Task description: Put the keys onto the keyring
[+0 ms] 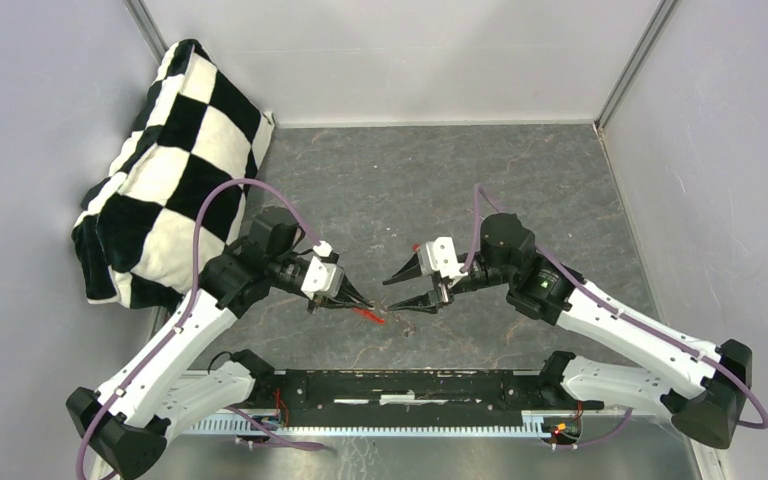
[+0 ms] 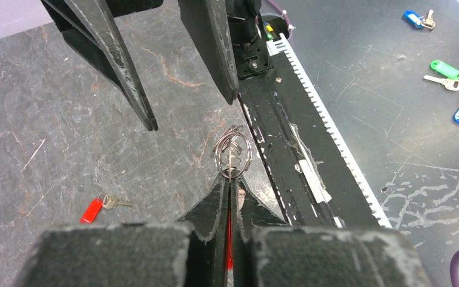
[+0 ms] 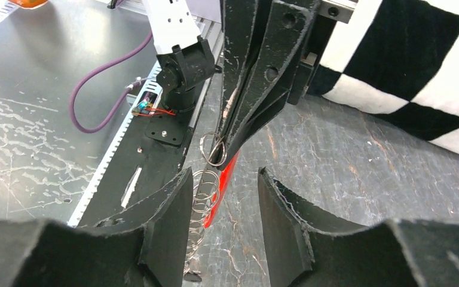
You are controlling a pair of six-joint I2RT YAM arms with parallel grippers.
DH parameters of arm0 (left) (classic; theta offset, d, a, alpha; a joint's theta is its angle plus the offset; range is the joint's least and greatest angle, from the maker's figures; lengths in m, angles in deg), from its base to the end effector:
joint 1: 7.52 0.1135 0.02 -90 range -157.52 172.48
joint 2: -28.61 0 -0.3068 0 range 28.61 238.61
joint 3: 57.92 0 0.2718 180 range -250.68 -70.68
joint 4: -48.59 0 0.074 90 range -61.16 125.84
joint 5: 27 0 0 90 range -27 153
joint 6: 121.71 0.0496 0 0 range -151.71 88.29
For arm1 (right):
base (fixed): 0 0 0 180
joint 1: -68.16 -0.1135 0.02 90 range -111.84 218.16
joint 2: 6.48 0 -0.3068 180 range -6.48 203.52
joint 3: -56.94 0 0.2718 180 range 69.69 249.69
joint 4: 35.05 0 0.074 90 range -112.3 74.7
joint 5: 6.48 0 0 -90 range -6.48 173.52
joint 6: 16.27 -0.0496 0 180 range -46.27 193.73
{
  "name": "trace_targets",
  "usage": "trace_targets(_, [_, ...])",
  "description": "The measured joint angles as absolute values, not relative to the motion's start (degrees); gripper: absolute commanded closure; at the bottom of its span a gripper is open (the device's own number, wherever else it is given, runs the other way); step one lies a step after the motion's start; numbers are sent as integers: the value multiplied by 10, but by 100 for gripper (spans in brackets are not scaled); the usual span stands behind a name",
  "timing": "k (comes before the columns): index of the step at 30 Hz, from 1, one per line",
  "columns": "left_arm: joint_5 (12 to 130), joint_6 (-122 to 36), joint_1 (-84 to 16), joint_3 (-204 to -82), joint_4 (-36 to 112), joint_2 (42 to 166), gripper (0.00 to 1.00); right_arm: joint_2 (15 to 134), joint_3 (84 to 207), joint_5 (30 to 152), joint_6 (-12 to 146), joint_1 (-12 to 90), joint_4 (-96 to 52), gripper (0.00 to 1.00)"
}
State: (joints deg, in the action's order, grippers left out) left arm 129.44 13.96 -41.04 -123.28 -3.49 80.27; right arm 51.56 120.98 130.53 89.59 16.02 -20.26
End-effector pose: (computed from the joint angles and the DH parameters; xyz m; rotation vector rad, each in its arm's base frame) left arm 0.1144 -0.1303 0.3603 1.6681 1.0763 -1.1356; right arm 0.1153 0.2074 0.3857 -1.4795 1.0574 1.1590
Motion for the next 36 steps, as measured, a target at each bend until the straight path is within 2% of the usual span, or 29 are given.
trace_targets(13, [1312,97,-410,-1233,-12,802,98,547,1217,1304,921,134,-203,62])
trace_targets(23, [1312,99,-410,-1231,-10,802,98,565,1234,1310,912,134,-214,64])
trace_targets(28, [1311,113,-410,-1231,-19,802,98,573,1240,1315,905,133,-213,73])
trace_targets(34, [1310,124,-410,-1231,-20,801,98,583,1250,1325,902,131,-211,99])
trace_targets(36, [1309,127,-410,-1230,-20,800,97,588,1256,1328,902,131,-205,100])
